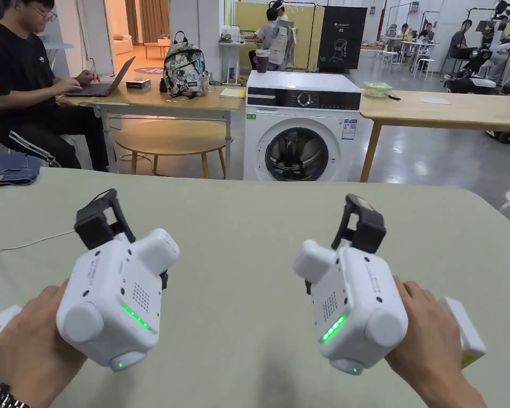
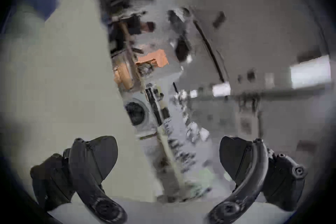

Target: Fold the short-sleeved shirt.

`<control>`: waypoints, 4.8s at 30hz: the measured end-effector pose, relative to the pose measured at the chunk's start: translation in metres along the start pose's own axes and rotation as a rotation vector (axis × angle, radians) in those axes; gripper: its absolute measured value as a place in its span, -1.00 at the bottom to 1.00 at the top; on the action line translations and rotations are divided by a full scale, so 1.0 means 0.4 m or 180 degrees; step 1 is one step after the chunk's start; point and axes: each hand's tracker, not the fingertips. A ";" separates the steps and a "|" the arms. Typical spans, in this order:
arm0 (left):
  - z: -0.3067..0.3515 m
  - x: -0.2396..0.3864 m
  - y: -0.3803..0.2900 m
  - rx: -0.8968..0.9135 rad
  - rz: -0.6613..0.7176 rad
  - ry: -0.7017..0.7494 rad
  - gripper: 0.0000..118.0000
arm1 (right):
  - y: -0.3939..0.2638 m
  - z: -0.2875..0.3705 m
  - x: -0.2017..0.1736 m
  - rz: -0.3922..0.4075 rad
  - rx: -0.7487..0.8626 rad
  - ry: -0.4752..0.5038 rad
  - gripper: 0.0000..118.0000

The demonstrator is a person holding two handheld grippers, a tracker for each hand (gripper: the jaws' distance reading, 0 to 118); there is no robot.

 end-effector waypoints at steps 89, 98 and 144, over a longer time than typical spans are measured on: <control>0.026 -0.176 -0.274 -0.1118 0.3769 -0.0972 -1.00 | 0.066 0.036 0.063 -0.4152 -0.0970 0.0606 -1.00; 0.038 -0.233 -0.595 -0.2204 0.3690 -0.1539 -1.00 | 0.130 0.019 0.000 -0.4142 -0.0876 0.0947 -1.00; -0.001 -0.111 -0.994 -0.2892 0.4135 -0.1373 -1.00 | 0.150 -0.012 -0.140 -0.3946 -0.1229 0.1426 -1.00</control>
